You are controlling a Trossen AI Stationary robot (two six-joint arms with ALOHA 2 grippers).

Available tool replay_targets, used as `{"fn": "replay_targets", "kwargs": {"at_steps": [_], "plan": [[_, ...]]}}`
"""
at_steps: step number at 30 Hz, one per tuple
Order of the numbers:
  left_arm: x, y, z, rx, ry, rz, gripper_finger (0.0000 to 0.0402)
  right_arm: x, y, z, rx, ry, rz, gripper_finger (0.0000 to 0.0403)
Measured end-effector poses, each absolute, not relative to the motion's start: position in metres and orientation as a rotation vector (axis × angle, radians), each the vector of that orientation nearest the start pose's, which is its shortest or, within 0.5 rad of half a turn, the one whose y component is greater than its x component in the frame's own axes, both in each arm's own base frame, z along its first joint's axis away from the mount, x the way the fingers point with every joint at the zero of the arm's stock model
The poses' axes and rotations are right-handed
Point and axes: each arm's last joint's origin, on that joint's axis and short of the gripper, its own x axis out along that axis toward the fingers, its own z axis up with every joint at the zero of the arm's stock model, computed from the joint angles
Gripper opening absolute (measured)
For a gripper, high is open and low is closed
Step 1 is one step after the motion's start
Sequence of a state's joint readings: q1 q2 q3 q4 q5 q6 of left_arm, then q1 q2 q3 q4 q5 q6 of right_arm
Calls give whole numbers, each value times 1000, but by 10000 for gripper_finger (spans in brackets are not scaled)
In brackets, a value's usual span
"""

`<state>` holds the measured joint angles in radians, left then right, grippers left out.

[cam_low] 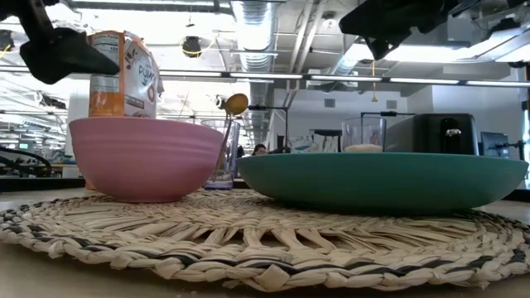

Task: Arrange a breakfast setting
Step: Put the toasted bread on the green plate from the toaster

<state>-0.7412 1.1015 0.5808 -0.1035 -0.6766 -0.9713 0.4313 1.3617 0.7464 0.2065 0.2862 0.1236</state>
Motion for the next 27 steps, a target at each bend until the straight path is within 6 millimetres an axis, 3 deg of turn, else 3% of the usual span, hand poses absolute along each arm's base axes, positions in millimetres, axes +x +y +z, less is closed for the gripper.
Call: {"fn": "replay_targets", "kwargs": {"at_steps": [10, 20, 27], "plan": [[187, -143, 199, -455, 342, 302, 387, 259, 130, 236, -17, 376, 180, 33], [220, -164, 194, -320, 169, 184, 387, 255, 147, 252, -3, 432, 221, 33], [246, -158, 184, -285, 99, 104, 387, 250, 156, 278, -44, 557, 208, 33]]}}
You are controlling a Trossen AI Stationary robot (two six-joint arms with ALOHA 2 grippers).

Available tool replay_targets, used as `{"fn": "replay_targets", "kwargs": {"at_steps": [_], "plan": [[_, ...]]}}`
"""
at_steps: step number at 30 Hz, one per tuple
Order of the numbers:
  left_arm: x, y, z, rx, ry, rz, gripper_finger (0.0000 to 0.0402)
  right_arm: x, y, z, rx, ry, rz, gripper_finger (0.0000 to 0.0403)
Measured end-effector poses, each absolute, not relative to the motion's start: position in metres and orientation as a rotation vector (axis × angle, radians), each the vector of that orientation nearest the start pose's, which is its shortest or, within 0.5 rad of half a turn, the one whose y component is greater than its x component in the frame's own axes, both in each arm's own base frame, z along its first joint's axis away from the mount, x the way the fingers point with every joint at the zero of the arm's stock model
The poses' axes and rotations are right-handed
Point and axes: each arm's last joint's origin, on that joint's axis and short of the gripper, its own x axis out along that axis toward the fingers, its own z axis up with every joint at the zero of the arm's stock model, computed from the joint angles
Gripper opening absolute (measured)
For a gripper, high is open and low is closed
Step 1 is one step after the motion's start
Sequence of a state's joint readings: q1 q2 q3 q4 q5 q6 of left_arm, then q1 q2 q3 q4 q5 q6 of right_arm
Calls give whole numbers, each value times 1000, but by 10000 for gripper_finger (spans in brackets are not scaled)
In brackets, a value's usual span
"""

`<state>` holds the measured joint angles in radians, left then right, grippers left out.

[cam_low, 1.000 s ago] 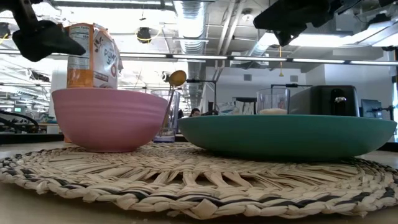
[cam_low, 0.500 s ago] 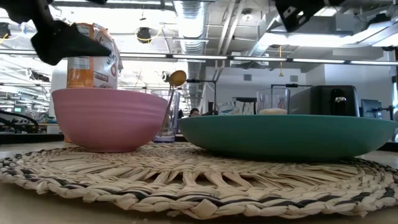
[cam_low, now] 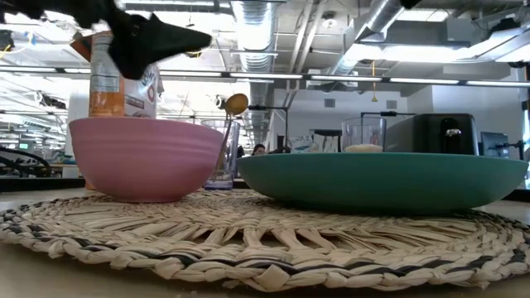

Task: Arrange a breakfast setting
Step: Put the toasted bread on the green plate from the toaster

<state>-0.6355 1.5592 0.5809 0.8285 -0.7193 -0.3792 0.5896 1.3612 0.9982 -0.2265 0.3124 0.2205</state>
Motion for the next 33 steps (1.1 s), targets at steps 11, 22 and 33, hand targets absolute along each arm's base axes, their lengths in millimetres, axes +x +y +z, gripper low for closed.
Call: {"fn": "replay_targets", "kwargs": {"at_steps": [11, 22, 33], "plan": [[287, -148, 186, -285, 64, 142, 387, 208, 93, 357, 73, 678, -43, 33], [298, -147, 182, -292, 107, 213, 387, 125, -7, 388, 268, 559, -576, 34], [297, -148, 178, -246, 142, 225, 387, 131, -65, 377, 363, 658, -885, 164]]}}
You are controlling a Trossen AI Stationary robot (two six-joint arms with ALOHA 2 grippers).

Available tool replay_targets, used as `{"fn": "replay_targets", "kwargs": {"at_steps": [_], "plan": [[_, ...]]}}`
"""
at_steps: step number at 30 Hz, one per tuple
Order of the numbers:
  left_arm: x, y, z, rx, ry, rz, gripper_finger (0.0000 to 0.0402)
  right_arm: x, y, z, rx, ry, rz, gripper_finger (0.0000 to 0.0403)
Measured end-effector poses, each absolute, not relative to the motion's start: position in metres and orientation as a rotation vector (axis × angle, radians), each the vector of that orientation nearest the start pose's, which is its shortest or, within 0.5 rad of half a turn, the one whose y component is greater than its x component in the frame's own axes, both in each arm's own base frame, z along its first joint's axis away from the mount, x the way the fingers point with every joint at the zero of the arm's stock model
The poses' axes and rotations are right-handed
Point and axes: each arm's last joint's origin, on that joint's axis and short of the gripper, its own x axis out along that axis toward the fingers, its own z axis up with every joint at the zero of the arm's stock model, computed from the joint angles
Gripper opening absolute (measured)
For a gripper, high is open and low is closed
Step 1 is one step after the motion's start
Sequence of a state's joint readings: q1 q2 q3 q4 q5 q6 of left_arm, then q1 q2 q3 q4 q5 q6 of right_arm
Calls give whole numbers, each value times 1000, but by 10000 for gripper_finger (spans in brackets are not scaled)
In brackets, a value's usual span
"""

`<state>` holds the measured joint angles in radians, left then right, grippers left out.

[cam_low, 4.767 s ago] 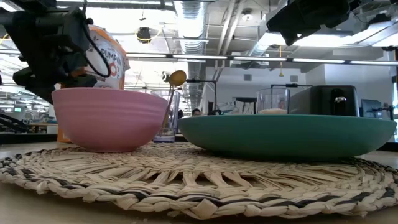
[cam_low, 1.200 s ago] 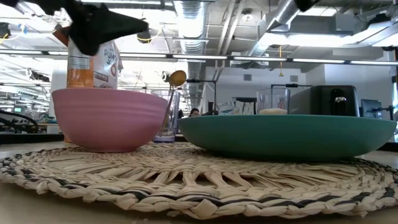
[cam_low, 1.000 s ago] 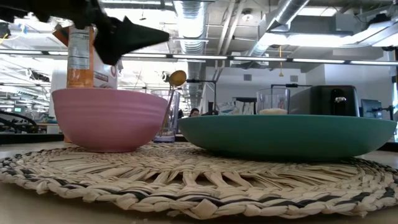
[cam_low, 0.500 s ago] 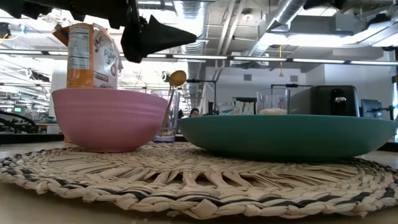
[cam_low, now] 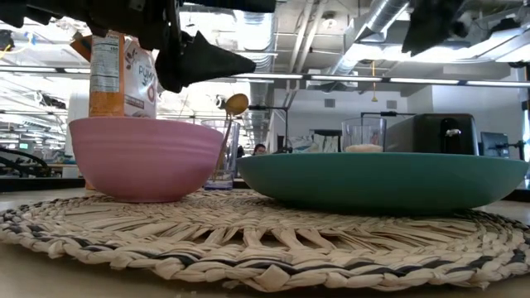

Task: Arrange a breakfast setting
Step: Put the toasted bread on the green plate from the toaster

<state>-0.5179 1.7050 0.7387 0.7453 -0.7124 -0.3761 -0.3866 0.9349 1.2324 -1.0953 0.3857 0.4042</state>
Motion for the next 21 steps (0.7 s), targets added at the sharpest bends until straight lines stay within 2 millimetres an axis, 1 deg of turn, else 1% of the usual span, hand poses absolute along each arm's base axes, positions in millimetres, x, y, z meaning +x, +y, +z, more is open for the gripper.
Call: {"fn": "replay_targets", "kwargs": {"at_steps": [3, 5, 7, 11, 14, 18, 21], "plan": [[299, -145, 180, -200, 131, 228, 387, 138, -87, 368, 395, 731, -946, 200], [300, -142, 180, -185, 132, 237, 387, 141, -103, 361, 435, 777, -978, 213], [300, -141, 180, -173, 138, 242, 387, 143, -120, 354, 474, 824, -1009, 217], [300, -140, 177, -160, 159, 248, 387, 144, -150, 338, 566, 902, -1042, 213], [300, -140, 178, -154, 157, 246, 387, 143, -167, 327, 611, 949, -1070, 205], [301, -140, 178, -151, 157, 246, 387, 143, -182, 316, 664, 999, -1075, 190], [300, -140, 178, -151, 158, 246, 387, 141, -187, 310, 695, 1034, -1075, 174]]}}
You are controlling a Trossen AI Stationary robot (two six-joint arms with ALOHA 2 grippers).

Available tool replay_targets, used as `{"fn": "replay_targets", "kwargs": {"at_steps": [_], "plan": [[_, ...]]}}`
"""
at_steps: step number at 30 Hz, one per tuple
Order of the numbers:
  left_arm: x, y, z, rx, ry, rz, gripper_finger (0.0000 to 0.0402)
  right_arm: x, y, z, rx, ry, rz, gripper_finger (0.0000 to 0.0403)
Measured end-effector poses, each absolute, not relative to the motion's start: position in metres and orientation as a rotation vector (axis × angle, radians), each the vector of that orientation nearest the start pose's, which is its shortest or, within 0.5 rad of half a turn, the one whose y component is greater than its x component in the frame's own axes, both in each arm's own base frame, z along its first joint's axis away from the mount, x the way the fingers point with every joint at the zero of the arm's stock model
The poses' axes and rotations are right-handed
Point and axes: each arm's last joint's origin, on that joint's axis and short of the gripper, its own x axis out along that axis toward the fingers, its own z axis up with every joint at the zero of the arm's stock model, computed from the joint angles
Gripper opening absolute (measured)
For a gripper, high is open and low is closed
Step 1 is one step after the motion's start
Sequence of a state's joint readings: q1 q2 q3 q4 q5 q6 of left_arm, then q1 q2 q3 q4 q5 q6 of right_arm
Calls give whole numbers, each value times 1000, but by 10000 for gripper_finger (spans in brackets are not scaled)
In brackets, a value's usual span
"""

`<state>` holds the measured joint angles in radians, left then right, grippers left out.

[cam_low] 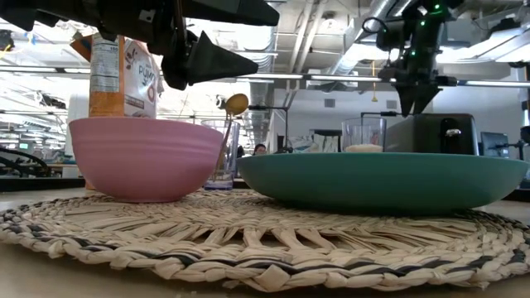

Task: Arrange a breakfast setting
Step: Put the toasted bread on the green plate from the toaster

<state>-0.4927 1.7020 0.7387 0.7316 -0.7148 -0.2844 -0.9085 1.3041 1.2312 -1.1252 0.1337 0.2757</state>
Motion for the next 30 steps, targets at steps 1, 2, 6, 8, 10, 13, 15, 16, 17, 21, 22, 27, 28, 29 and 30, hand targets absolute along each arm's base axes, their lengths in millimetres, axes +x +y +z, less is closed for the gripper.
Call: {"fn": "replay_targets", "kwargs": {"at_steps": [1, 2, 6, 8, 10, 13, 15, 16, 17, 21, 22, 27, 28, 29, 30], "plan": [[301, -140, 178, -151, 157, 246, 387, 141, -189, 309, 699, 1038, -1079, 170], [301, -140, 178, -151, 157, 246, 387, 141, -190, 308, 702, 1037, -1083, 165], [301, -139, 178, -152, 157, 248, 387, 141, -194, 305, 716, 1045, -1088, 157], [301, -139, 178, -155, 157, 248, 387, 142, -195, 303, 720, 1059, -1087, 156], [301, -139, 178, -156, 157, 248, 387, 144, -197, 300, 730, 1068, -1090, 157], [301, -139, 178, -156, 157, 248, 387, 147, -201, 294, 739, 1094, -1087, 161], [301, -139, 178, -157, 157, 248, 387, 148, -202, 293, 740, 1101, -1085, 163], [301, -139, 178, -157, 157, 248, 387, 148, -202, 292, 739, 1102, -1083, 164], [301, -139, 178, -157, 157, 248, 387, 148, -202, 293, 737, 1102, -1082, 164], [301, -139, 178, -158, 157, 249, 387, 146, -199, 296, 733, 1089, -1084, 163], [301, -139, 178, -157, 157, 251, 387, 146, -199, 296, 735, 1091, -1085, 163], [301, -138, 178, -157, 156, 256, 387, 147, -201, 293, 743, 1106, -1085, 149], [301, -138, 178, -157, 156, 256, 387, 148, -202, 292, 745, 1109, -1086, 143], [301, -138, 178, -158, 156, 256, 387, 148, -202, 291, 751, 1112, -1089, 137], [301, -138, 178, -160, 155, 256, 387, 149, -203, 289, 763, 1115, -1095, 132]]}}
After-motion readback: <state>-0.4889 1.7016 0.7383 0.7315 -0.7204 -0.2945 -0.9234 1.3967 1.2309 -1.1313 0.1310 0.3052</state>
